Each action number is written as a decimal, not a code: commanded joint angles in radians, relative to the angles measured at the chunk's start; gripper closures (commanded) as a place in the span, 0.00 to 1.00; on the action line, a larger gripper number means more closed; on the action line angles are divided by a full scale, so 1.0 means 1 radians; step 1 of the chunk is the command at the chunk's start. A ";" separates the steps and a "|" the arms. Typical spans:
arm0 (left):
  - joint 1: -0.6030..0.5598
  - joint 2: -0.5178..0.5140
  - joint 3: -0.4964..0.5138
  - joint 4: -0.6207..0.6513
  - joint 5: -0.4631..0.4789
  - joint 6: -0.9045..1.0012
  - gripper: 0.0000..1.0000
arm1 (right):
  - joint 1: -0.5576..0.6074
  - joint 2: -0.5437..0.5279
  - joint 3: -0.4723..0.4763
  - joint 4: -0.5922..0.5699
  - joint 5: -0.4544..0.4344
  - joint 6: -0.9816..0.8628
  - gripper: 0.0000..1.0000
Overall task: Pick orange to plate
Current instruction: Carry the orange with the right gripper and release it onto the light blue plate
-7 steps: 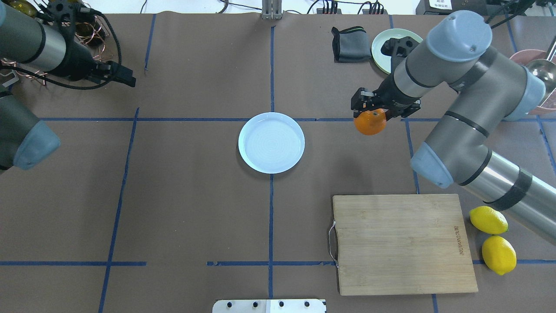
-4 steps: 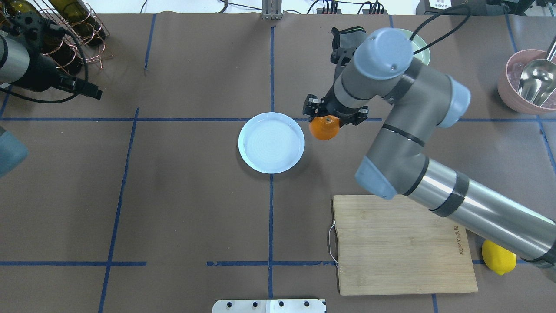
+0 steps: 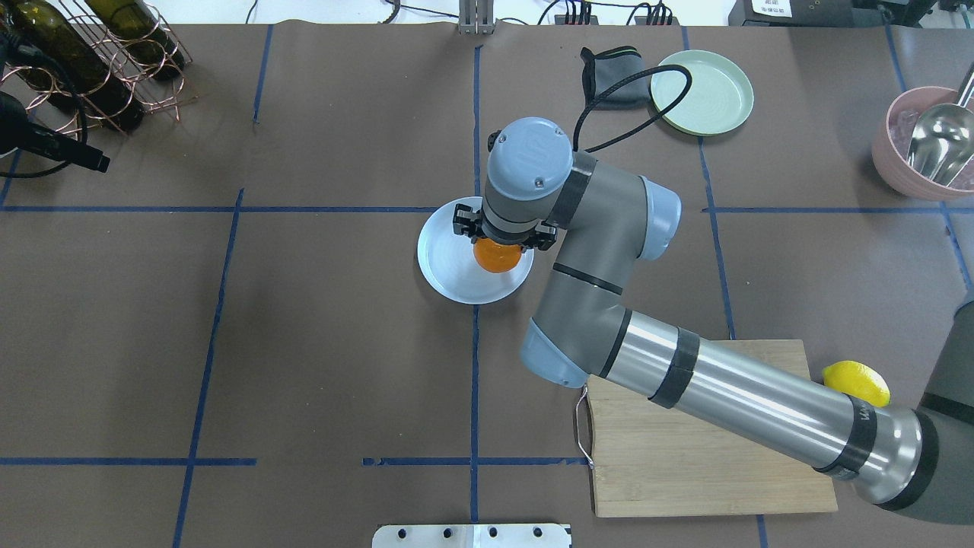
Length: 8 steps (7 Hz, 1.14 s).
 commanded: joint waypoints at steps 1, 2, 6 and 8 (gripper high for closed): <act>-0.017 0.002 0.004 0.005 0.000 0.000 0.00 | -0.015 0.040 -0.045 0.001 -0.020 0.007 0.99; -0.029 0.007 0.004 0.012 0.000 0.000 0.00 | -0.015 0.072 -0.079 0.003 -0.020 0.009 0.43; -0.097 0.062 0.011 0.015 0.001 0.044 0.00 | 0.022 0.089 -0.090 0.001 -0.009 -0.043 0.00; -0.155 0.103 0.031 0.031 0.000 0.161 0.00 | 0.106 0.053 0.027 -0.157 0.082 -0.112 0.00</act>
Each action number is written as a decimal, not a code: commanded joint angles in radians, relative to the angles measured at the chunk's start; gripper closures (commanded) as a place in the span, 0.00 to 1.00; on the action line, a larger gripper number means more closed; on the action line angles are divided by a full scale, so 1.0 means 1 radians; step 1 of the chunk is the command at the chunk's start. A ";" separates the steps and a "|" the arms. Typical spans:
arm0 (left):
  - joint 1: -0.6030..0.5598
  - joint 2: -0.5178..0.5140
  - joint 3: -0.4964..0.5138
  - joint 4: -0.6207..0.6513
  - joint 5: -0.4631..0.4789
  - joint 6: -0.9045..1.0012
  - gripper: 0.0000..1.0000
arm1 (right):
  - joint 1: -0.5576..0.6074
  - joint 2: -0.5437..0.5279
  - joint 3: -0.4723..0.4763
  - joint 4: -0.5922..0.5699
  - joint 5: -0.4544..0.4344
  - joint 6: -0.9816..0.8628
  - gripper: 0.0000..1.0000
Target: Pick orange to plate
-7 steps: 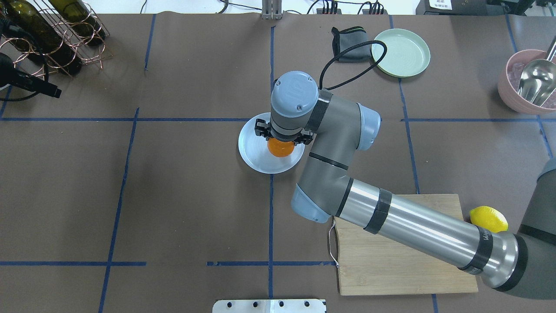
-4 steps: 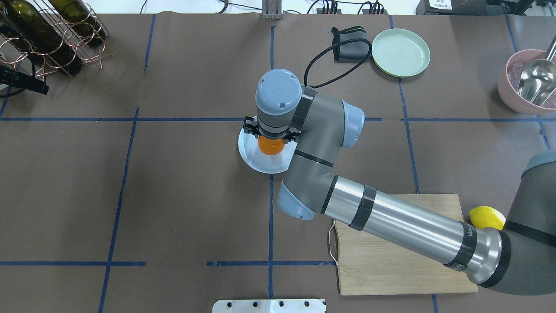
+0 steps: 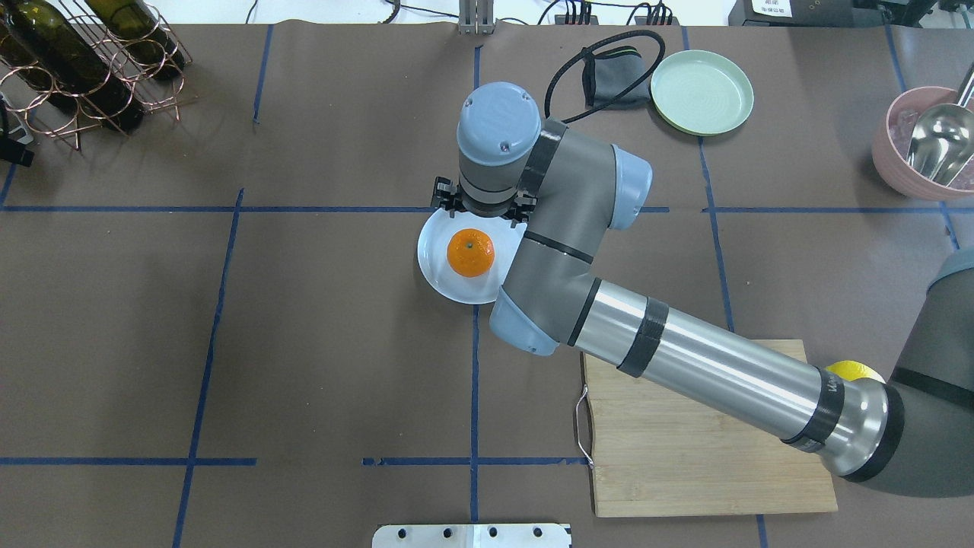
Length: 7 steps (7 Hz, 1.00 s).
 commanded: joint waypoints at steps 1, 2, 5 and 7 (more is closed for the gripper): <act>-0.069 0.025 0.014 0.125 0.000 0.140 0.00 | 0.078 -0.100 0.235 -0.239 0.052 -0.148 0.00; -0.141 0.014 0.015 0.234 -0.002 0.282 0.00 | 0.135 -0.210 0.409 -0.336 0.066 -0.277 0.00; -0.264 0.016 0.015 0.442 -0.165 0.429 0.00 | 0.391 -0.422 0.541 -0.362 0.308 -0.601 0.00; -0.278 0.081 0.017 0.455 -0.291 0.492 0.00 | 0.547 -0.555 0.536 -0.359 0.415 -0.847 0.00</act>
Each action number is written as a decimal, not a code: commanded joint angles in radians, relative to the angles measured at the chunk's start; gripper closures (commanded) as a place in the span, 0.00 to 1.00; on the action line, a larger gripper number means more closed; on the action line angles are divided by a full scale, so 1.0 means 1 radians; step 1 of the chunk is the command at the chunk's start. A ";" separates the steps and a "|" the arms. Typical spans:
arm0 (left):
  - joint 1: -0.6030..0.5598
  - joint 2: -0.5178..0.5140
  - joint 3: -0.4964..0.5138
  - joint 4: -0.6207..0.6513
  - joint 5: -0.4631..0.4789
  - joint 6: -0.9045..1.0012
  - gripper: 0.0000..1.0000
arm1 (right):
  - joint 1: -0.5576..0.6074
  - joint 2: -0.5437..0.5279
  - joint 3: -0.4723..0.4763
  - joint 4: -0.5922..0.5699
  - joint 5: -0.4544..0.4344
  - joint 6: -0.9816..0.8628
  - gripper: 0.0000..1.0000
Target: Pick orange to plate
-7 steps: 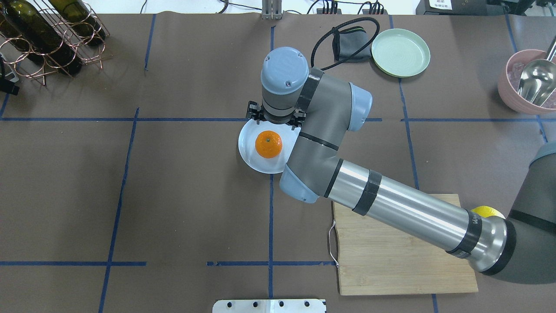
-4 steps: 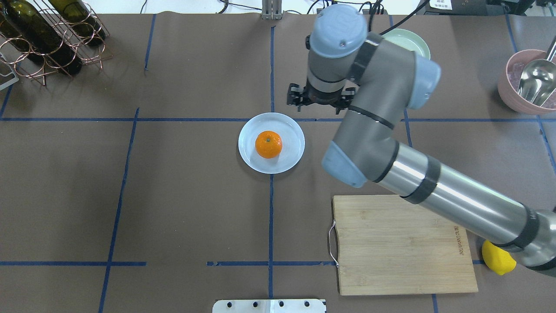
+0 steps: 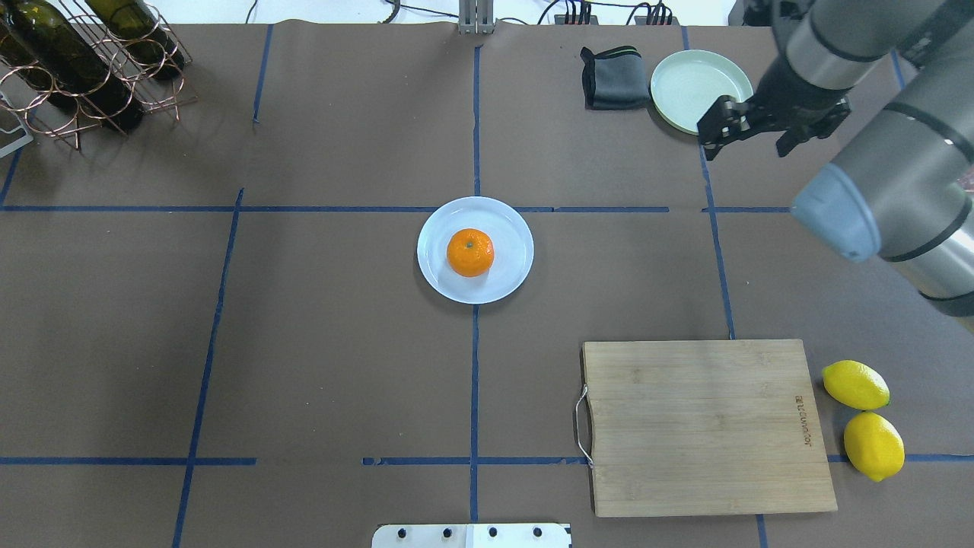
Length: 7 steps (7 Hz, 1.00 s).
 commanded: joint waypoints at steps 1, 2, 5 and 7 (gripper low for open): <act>-0.015 0.042 -0.001 0.016 -0.086 0.034 0.00 | 0.167 -0.134 -0.012 0.000 0.092 -0.277 0.00; -0.024 0.042 0.000 0.021 -0.085 0.033 0.00 | 0.218 -0.197 -0.026 0.000 0.094 -0.356 0.00; -0.024 0.045 0.002 0.021 -0.085 0.033 0.00 | 0.402 -0.296 -0.145 0.001 0.167 -0.661 0.00; -0.024 0.046 0.002 0.021 -0.083 0.033 0.00 | 0.503 -0.334 -0.233 0.004 0.172 -0.830 0.00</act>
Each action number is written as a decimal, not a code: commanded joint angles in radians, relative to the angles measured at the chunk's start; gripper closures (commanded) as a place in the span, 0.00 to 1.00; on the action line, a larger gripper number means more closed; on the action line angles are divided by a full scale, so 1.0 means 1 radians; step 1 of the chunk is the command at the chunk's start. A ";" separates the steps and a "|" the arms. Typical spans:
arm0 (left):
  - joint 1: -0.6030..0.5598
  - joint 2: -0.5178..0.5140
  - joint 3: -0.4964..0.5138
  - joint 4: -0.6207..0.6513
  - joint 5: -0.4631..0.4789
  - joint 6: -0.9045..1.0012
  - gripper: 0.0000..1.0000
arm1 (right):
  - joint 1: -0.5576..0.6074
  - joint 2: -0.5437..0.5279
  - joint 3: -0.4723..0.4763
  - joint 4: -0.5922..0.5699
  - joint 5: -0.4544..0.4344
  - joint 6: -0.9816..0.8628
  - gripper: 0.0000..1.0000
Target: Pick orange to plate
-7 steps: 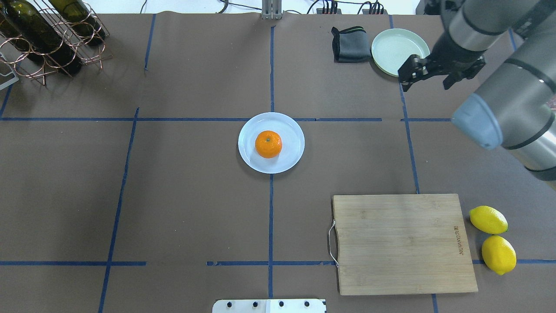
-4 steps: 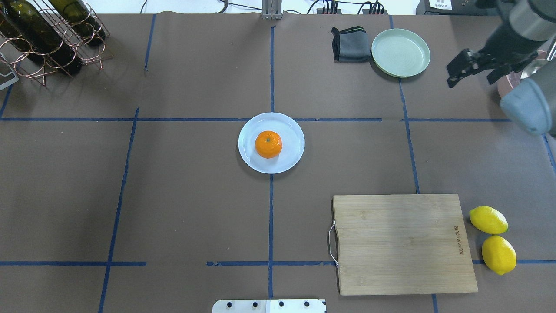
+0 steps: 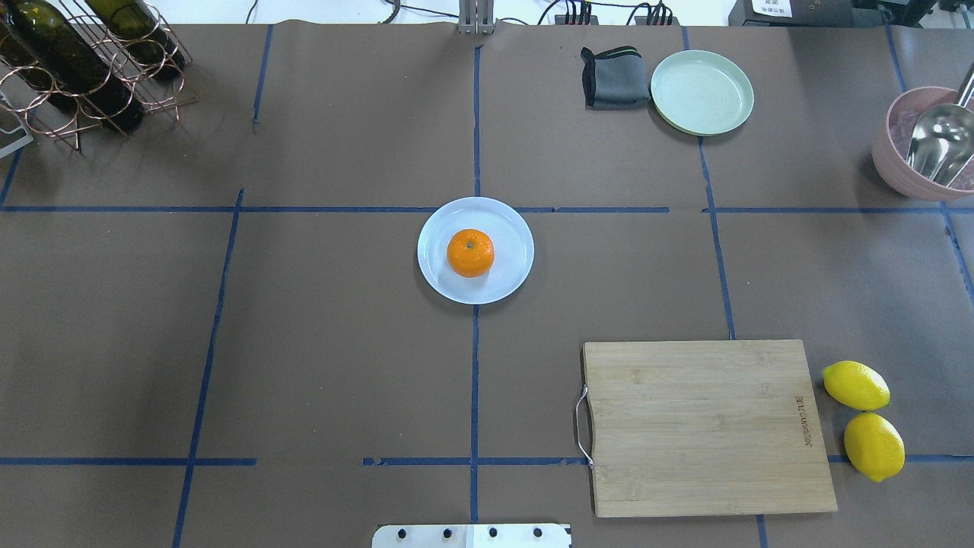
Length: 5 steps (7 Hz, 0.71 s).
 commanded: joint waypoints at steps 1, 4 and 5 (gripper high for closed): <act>0.000 0.002 0.002 -0.001 0.001 0.000 0.00 | 0.077 -0.033 -0.051 0.040 0.005 -0.095 0.00; -0.006 0.001 0.002 -0.003 0.007 0.000 0.00 | 0.078 -0.090 -0.096 0.139 -0.007 -0.090 0.00; -0.006 0.001 0.002 -0.005 0.007 0.000 0.00 | 0.078 -0.102 -0.112 0.164 0.013 -0.078 0.00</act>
